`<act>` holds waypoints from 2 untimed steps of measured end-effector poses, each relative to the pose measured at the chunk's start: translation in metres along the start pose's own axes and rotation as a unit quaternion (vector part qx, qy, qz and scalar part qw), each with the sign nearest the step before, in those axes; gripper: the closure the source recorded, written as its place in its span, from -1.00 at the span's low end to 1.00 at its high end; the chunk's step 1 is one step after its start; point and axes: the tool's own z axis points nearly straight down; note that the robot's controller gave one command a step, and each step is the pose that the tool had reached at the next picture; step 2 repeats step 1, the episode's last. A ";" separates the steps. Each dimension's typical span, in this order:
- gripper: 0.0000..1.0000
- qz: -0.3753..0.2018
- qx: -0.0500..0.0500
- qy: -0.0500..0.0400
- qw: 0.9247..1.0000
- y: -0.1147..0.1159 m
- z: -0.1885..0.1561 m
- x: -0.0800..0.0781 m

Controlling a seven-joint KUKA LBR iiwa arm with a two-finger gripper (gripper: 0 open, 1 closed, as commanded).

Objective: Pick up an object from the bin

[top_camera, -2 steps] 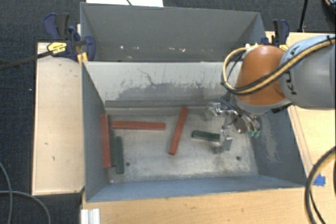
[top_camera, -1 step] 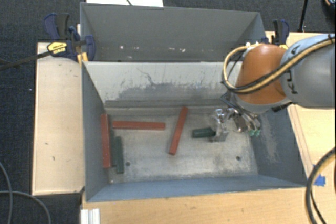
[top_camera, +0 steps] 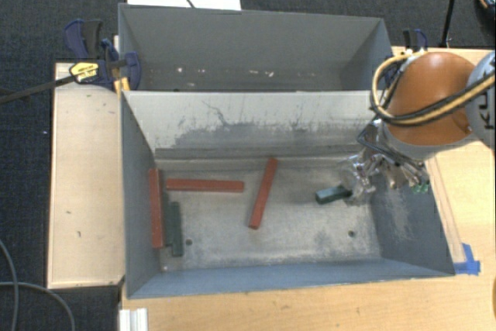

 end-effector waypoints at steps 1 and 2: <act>1.00 0.007 0.000 -0.002 1.000 0.007 -0.131 -0.011; 1.00 0.007 0.000 -0.002 1.000 0.007 -0.131 -0.011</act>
Offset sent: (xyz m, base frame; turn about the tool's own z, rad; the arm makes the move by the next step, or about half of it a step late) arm 0.0047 0.0101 0.1255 0.0166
